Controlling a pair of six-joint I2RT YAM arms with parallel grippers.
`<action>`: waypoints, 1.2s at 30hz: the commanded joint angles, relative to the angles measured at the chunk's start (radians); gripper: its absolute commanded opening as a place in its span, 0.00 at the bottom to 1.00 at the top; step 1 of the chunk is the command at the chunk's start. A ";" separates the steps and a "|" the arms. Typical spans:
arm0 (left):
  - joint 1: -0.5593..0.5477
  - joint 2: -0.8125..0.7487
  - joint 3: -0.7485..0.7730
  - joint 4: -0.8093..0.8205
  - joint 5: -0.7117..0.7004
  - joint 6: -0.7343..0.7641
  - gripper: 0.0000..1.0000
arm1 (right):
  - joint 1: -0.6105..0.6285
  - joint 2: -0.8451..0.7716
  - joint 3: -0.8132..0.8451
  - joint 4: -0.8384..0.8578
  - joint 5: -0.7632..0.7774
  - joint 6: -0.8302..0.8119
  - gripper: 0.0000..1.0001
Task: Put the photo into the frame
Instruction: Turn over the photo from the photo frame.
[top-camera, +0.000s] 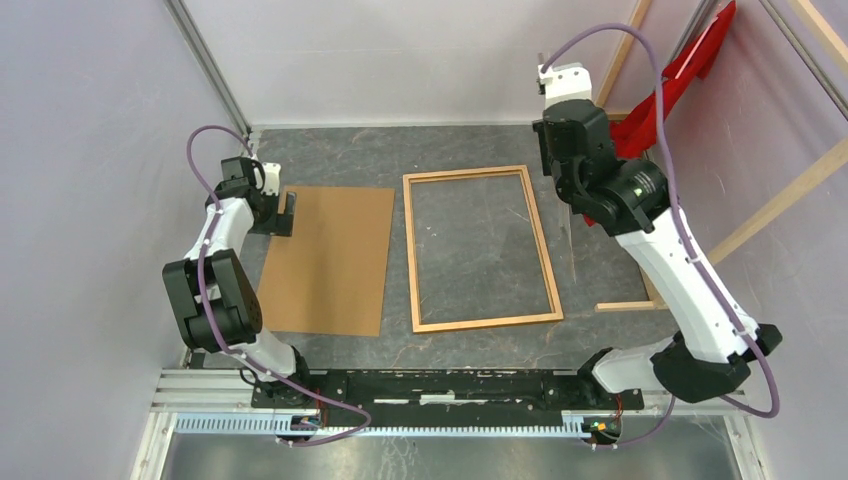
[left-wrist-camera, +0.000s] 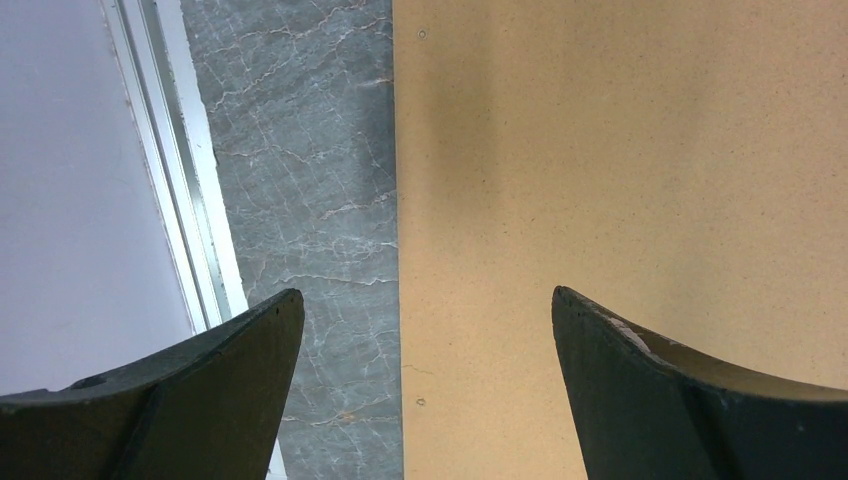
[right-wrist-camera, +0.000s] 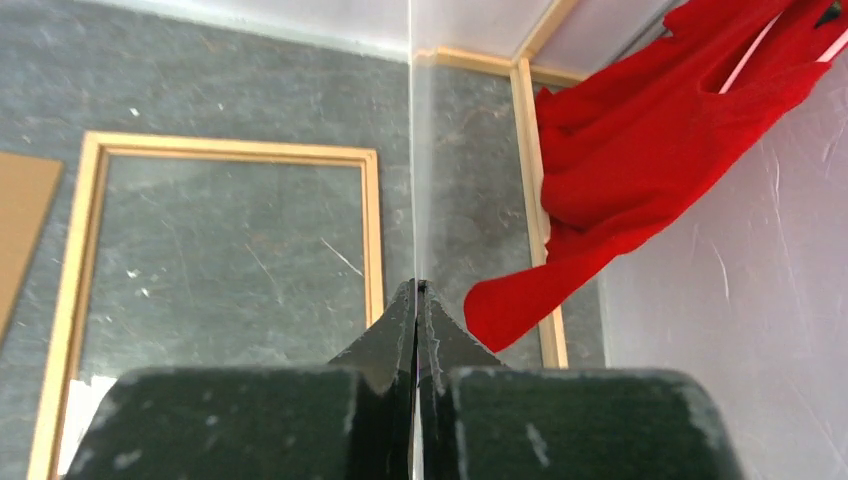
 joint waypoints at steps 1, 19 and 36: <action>0.000 -0.044 0.001 -0.003 0.007 0.045 1.00 | 0.029 0.086 0.040 -0.115 0.053 -0.028 0.00; -0.001 -0.064 -0.009 -0.002 0.031 0.032 1.00 | 0.080 0.415 -0.137 -0.148 -0.368 0.337 0.00; -0.024 -0.087 -0.047 0.023 0.001 0.039 1.00 | 0.080 0.401 -0.263 0.159 -0.447 0.790 0.00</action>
